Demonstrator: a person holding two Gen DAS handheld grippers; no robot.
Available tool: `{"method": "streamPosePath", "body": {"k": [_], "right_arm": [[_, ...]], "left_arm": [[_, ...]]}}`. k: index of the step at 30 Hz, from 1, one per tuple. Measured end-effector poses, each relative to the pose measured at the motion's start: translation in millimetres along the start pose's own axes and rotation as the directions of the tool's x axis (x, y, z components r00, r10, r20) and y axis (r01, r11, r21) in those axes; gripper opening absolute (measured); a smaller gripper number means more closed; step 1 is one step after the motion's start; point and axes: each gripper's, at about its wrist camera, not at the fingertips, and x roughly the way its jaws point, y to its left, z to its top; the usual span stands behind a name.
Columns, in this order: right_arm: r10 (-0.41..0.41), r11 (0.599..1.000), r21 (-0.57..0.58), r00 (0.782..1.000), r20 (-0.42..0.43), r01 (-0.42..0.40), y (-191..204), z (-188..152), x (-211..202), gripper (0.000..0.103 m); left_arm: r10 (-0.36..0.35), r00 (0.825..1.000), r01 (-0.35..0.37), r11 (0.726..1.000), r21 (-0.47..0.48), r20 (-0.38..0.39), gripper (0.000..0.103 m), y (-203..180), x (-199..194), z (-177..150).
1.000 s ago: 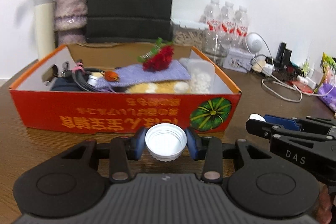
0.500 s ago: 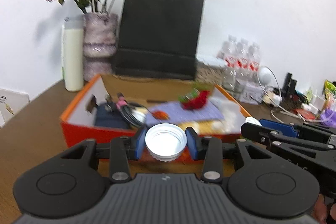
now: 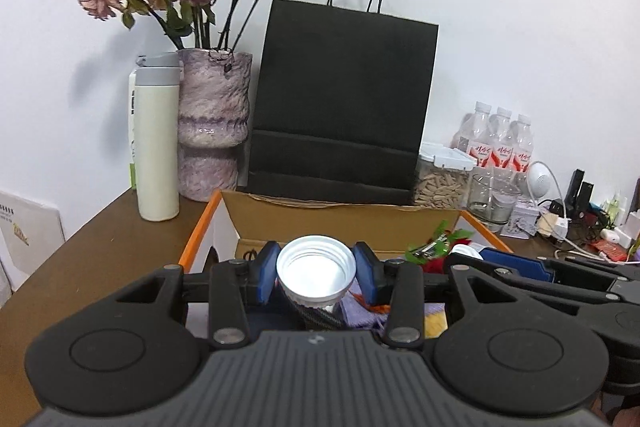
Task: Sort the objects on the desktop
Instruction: 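Carry both white caps over the box, then open both tools to drop the white caps into the box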
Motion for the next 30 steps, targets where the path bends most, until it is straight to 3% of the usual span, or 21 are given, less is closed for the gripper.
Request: {"method": "streamPosePath", "body": {"k": [8,14,16,17,18,19,21,23,25,26,27,30], "right_arm": [[-0.022,0.999,-0.041,0.999,-0.044,0.02,-14,-2,42,0.027],[-0.019,0.998,-0.064,0.999,-0.049,0.016,-20,-5,50,0.028],[-0.023,0.998,-0.057,0.999,-0.043,0.021,-21,-5,48,0.028],[-0.027,0.998,-0.053,0.999,-0.038,0.025,-22,-4,46,0.029],[-0.03,0.998,-0.05,0.999,-0.033,0.029,-22,-4,44,0.032],[-0.03,0.998,-0.052,0.999,-0.028,0.028,-22,-4,42,0.036],[-0.034,0.998,-0.057,0.999,-0.013,0.033,-21,-3,38,0.059],[-0.047,0.997,-0.064,0.999,0.004,0.047,-20,-2,34,0.067],[-0.055,0.997,-0.055,0.998,0.015,0.056,-20,0,31,0.082],[-0.057,0.997,-0.05,0.998,0.018,0.057,-21,0,30,0.097],[-0.058,0.997,-0.049,0.998,0.022,0.059,-22,1,29,0.102],[-0.085,0.994,-0.06,0.996,0.036,0.087,-21,2,25,0.103]], "left_arm": [[0.006,1.0,-0.004,0.998,0.069,-0.026,0.041,-3,42,-3],[0.013,0.999,-0.01,0.996,0.087,-0.035,0.041,-4,51,-8],[0.015,0.999,-0.013,0.996,0.086,-0.029,0.048,-3,50,-9],[0.017,1.0,-0.015,0.996,0.086,-0.021,0.058,-2,49,-9],[0.02,1.0,-0.019,0.996,0.087,-0.01,0.066,-2,47,-8],[0.025,1.0,-0.025,0.996,0.088,0.003,0.083,-2,45,-7],[0.057,0.998,-0.061,0.994,0.091,0.04,0.09,-1,40,-6],[0.08,0.995,-0.085,0.992,0.093,0.057,0.101,0,37,-4],[0.098,0.992,-0.104,0.991,0.079,0.074,0.103,2,36,-2],[0.09,0.993,-0.095,0.993,0.07,0.077,0.103,4,36,-1],[0.08,0.994,-0.085,0.995,0.059,0.079,0.103,6,35,-1],[0.079,0.993,-0.083,0.995,0.047,0.088,0.103,6,34,-1]]}}
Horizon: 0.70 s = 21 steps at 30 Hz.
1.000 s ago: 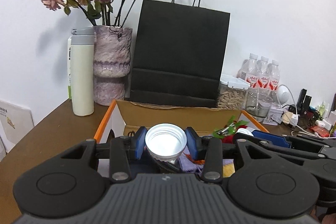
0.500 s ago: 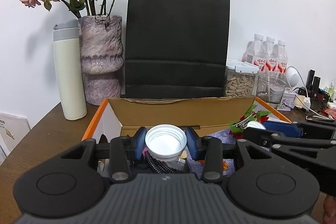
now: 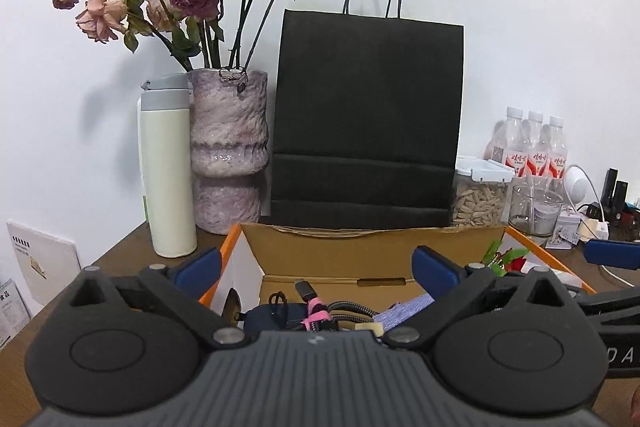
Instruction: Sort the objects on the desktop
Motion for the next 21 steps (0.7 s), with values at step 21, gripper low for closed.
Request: {"method": "streamPosePath", "body": {"k": [21], "right_arm": [[0.007,1.0,-0.011,1.0,0.005,-0.007,9,-19,-62,0.103]], "left_arm": [[-0.024,1.0,0.023,1.0,-0.014,-0.016,0.103,-1,-64,-23]]}}
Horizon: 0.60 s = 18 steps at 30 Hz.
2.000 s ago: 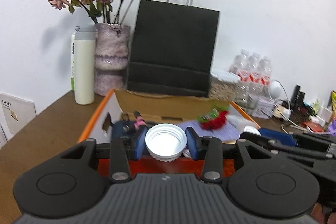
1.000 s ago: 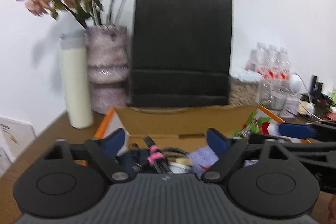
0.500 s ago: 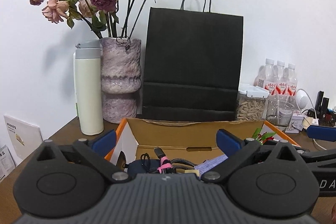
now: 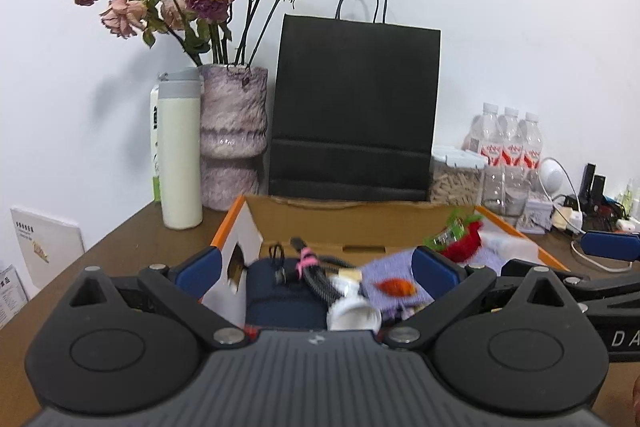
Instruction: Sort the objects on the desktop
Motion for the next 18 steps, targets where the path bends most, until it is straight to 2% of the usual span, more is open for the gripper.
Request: {"method": "streamPosePath", "body": {"k": [18], "right_arm": [[0.013,0.999,0.039,0.998,-0.055,-0.011,-1,-41,-64,0.103]], "left_arm": [[-0.001,1.0,0.003,0.999,0.045,-0.027,0.103,-16,-61,-37]]}}
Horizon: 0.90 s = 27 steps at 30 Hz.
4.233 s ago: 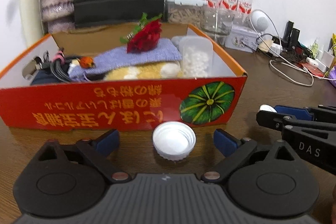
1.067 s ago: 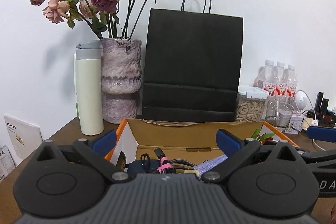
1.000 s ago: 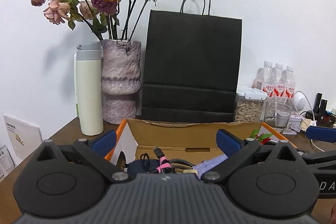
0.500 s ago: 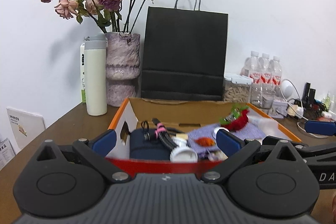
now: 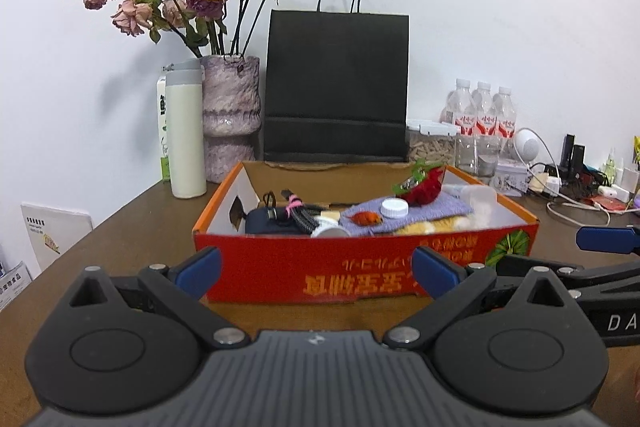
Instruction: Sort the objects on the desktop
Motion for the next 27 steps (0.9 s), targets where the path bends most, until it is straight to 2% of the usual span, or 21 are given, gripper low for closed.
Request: {"method": "streamPosePath", "body": {"k": [7,27], "right_arm": [[0.011,1.0,-0.013,0.998,-0.055,-0.012,3,-14,-3,0.103],[0.013,1.0,-0.01,0.998,-0.062,-0.014,3,-17,-1,0.103]], "left_arm": [[0.02,0.998,-0.02,1.0,0.01,-0.065,0.103,-1,-4,-14],[0.034,0.998,-0.033,0.999,0.018,-0.059,0.103,-2,-5,-17]]}}
